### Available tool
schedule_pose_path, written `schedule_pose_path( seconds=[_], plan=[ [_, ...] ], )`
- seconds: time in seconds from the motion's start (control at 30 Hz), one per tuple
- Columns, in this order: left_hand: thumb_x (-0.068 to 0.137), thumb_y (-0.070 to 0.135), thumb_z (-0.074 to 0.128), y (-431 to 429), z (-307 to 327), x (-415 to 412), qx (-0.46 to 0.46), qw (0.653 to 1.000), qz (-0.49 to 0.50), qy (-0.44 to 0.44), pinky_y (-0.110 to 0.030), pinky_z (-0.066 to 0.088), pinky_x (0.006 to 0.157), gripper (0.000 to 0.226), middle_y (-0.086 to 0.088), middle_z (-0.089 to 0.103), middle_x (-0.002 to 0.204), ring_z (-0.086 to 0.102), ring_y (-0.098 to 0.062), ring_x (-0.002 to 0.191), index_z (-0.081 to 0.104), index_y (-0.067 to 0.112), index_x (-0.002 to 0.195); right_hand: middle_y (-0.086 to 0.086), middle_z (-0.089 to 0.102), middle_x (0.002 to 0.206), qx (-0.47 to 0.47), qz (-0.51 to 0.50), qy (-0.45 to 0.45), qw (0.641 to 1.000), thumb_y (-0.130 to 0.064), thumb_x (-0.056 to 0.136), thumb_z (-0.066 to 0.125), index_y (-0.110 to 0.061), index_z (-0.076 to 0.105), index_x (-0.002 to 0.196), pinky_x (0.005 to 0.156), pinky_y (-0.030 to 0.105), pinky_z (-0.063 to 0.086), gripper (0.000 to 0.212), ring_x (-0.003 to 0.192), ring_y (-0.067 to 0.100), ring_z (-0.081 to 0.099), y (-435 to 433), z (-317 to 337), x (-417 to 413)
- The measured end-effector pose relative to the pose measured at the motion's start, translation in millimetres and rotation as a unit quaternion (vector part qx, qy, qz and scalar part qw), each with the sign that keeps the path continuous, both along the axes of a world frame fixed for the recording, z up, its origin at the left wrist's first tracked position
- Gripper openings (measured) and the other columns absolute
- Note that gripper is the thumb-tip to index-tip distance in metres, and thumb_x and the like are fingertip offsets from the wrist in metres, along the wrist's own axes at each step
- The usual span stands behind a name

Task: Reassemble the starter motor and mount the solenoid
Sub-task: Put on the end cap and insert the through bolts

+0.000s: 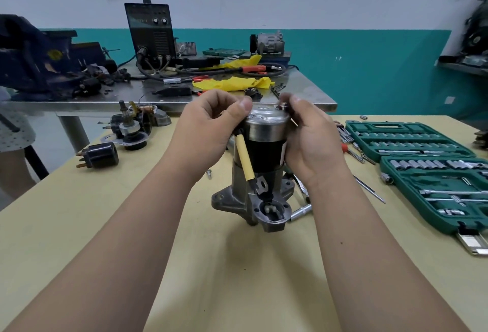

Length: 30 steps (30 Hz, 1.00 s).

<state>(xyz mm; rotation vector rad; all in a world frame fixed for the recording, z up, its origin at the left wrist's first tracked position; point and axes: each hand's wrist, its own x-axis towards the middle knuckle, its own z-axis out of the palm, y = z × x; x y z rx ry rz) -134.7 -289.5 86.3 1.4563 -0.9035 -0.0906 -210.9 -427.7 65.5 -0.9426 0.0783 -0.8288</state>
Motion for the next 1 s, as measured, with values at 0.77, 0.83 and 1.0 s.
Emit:
schedule_pose_path(
  seconds=[0.77,0.83,1.0],
  plan=[
    [0.098,0.013,0.053,-13,-12,-5,-0.119,0.987,-0.043,0.099,-0.035,0.055,0.091,0.014,-0.003,0.074,0.107,0.068,-0.018,0.104,0.064,0.012,0.090,0.005,0.068,0.073,-0.029,-0.007,-0.014,0.999,-0.008,0.088,0.061,-0.013,0.072,0.067,0.070,0.036,0.056,0.024,0.073,0.019,0.066,2,-1,3],
    [0.100,0.010,0.050,-15,-12,-6,-0.137,0.981,-0.052,0.128,-0.039,0.054,0.094,0.021,-0.006,0.074,0.107,0.068,-0.020,0.105,0.066,0.011,0.086,0.005,0.068,0.070,-0.033,-0.021,-0.006,0.999,-0.006,0.087,0.064,-0.012,0.067,0.070,0.067,0.035,0.056,0.018,0.068,0.018,0.066,3,-1,4],
    [0.100,0.011,0.050,-18,-13,-4,-0.138,0.982,-0.055,0.116,-0.036,0.055,0.092,0.014,-0.003,0.075,0.103,0.069,-0.018,0.103,0.064,0.013,0.098,0.005,0.066,0.071,-0.012,0.001,-0.029,1.000,-0.012,0.083,0.065,-0.011,0.067,0.070,0.076,0.041,0.056,0.013,0.074,0.021,0.064,2,-2,2]
  ],
)
